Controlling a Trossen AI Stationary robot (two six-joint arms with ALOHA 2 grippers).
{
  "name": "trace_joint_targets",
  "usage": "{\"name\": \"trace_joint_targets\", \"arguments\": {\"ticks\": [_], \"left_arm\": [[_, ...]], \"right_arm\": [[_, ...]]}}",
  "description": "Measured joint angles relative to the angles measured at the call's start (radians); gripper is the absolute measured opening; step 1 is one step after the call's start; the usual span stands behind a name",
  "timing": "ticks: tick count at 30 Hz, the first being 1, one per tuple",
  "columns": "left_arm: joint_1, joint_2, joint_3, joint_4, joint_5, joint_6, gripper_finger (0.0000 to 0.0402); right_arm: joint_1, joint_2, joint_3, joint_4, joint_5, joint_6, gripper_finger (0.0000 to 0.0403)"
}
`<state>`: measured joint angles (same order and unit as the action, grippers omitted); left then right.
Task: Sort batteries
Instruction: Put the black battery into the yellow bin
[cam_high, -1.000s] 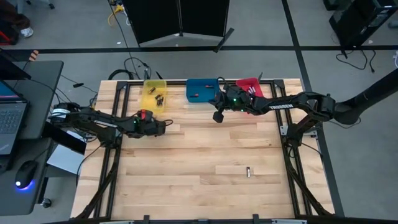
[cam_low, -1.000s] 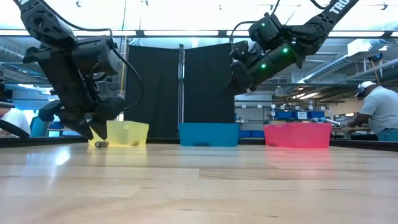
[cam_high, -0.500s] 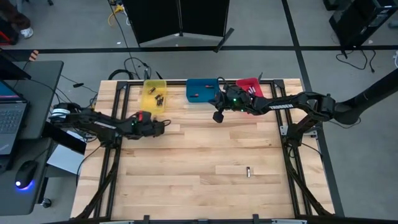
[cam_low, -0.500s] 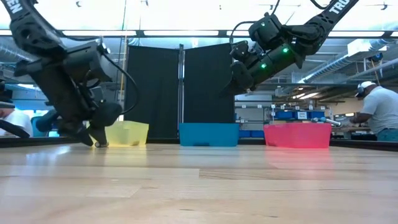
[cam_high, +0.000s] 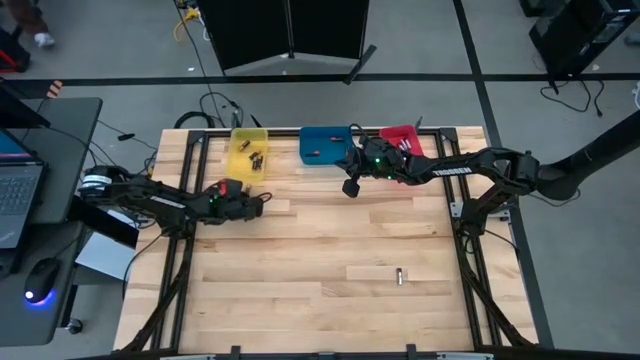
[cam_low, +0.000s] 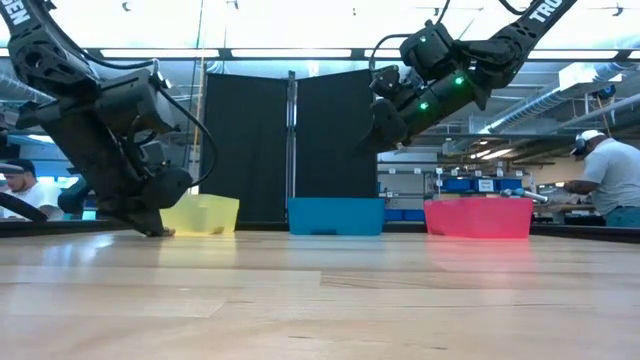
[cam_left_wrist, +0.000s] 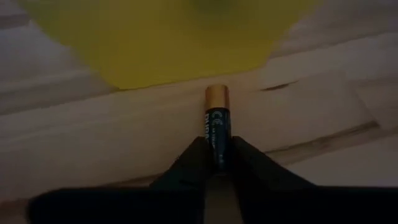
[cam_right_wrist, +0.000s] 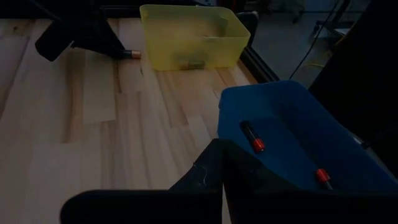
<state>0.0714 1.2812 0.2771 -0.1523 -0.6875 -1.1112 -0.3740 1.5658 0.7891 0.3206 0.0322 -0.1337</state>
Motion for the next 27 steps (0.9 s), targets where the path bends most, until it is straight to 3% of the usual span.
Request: {"name": "trace_joint_targets", "arguments": {"ticks": [2,8,12,19,23,27], "left_arm": [[-0.005,0.000,0.001,0.007,0.020,0.022,0.0047],[-0.043,-0.033,0.041,-0.004,0.143,0.077,0.0047],[-0.063,-0.051,0.133,-0.017,0.239,0.162,0.0047],[-0.038,-0.051,0.340,-0.128,0.199,0.358,0.0047],[0.031,-0.052,0.459,-0.297,0.158,0.461,0.0047],[0.144,-0.060,0.497,-0.390,0.115,0.557,0.0047]], "right_arm": [[0.000,0.000,0.000,0.000,0.000,0.000,0.0012],[0.000,0.000,0.000,0.000,0.000,0.000,0.0012],[0.000,0.000,0.000,-0.001,0.000,0.000,0.0012],[0.022,0.000,0.000,-0.009,-0.011,0.000,0.0012],[0.041,0.000,0.000,-0.010,-0.011,0.000,0.0012],[0.056,0.000,0.000,-0.013,-0.011,0.000,0.0012]]}}
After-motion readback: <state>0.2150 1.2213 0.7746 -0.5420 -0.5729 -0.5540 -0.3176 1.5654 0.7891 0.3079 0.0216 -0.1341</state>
